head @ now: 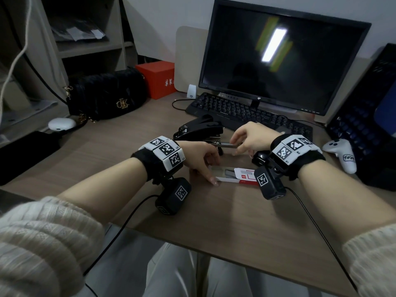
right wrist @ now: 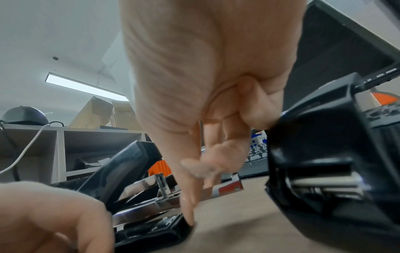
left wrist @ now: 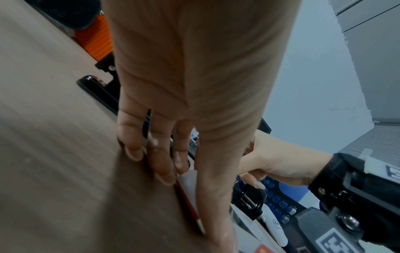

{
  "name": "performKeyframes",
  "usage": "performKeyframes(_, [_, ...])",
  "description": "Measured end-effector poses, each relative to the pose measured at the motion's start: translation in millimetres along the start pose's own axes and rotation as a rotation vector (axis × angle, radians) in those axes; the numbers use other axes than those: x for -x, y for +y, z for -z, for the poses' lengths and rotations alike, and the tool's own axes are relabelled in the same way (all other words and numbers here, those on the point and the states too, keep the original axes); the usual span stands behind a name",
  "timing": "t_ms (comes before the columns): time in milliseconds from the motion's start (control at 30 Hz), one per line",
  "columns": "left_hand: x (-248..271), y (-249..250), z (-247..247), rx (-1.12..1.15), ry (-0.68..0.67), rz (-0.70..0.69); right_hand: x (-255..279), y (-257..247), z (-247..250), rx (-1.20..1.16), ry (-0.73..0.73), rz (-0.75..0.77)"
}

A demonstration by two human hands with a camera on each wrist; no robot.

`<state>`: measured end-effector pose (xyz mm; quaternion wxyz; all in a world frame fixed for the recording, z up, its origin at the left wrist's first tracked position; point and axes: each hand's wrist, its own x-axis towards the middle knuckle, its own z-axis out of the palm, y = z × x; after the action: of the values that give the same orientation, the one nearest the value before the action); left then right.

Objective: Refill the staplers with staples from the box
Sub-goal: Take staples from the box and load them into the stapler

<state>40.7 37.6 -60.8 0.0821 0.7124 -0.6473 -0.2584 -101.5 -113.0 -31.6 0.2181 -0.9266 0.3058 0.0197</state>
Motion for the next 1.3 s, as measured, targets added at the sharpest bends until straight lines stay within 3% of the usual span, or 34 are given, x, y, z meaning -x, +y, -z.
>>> performKeyframes(300, [-0.6,0.2,-0.8,-0.030,0.008,0.005,8.9,-4.2,3.3,0.064,0.003,0.052])
performKeyframes(433, [-1.3,3.8,-1.0,-0.062,-0.008,0.047,19.9,-9.1,2.1,0.024,-0.131,0.102])
performKeyframes(633, [-0.9,7.5,-1.4,-0.115,-0.033,0.069,21.7,-3.3,-6.2,-0.052,-0.288,0.059])
performKeyframes(1300, [-0.6,7.9,-2.0,-0.161,0.016,0.020,22.4,-0.2,-7.9,-0.129,-0.265,0.064])
